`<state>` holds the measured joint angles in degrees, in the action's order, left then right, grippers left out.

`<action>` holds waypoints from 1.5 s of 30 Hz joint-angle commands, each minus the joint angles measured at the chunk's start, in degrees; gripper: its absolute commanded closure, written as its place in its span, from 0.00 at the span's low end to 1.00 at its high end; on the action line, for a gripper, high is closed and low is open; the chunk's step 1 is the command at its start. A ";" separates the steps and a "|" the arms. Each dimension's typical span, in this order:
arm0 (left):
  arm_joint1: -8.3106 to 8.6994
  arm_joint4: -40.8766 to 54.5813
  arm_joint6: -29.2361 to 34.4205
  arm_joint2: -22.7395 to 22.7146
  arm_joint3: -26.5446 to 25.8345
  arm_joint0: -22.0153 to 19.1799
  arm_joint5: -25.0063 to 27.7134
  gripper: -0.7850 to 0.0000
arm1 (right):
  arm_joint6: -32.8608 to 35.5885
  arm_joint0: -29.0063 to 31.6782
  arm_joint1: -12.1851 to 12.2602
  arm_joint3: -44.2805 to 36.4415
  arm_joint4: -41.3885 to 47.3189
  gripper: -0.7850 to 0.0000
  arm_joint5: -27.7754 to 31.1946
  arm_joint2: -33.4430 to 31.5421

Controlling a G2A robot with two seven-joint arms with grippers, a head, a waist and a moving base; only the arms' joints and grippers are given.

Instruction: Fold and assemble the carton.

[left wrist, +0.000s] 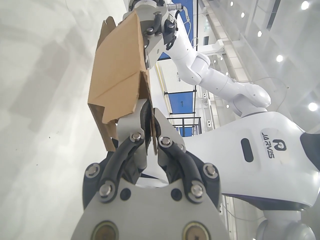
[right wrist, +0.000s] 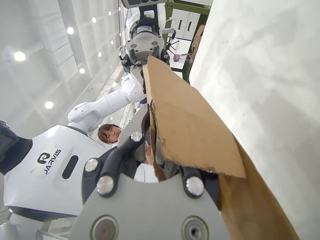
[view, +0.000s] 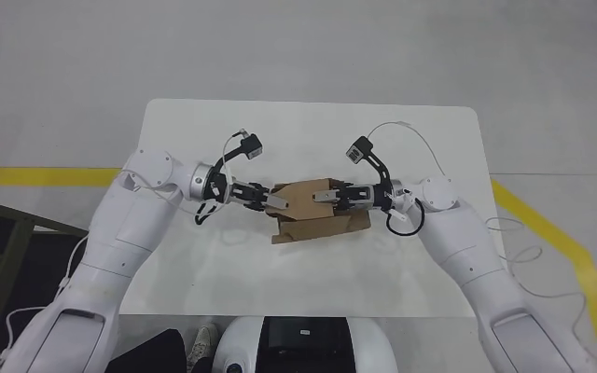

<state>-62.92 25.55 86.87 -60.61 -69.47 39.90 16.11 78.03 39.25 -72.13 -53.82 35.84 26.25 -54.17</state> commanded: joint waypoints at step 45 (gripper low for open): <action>-1.66 6.10 -6.60 4.43 -5.80 1.03 1.03 0.00 | -4.66 2.07 0.25 -5.48 -6.70 1.00 0.21 -0.87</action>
<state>-64.56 31.60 80.26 -56.22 -75.03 40.89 17.13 73.39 41.22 -71.93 -58.95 29.29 26.66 -54.95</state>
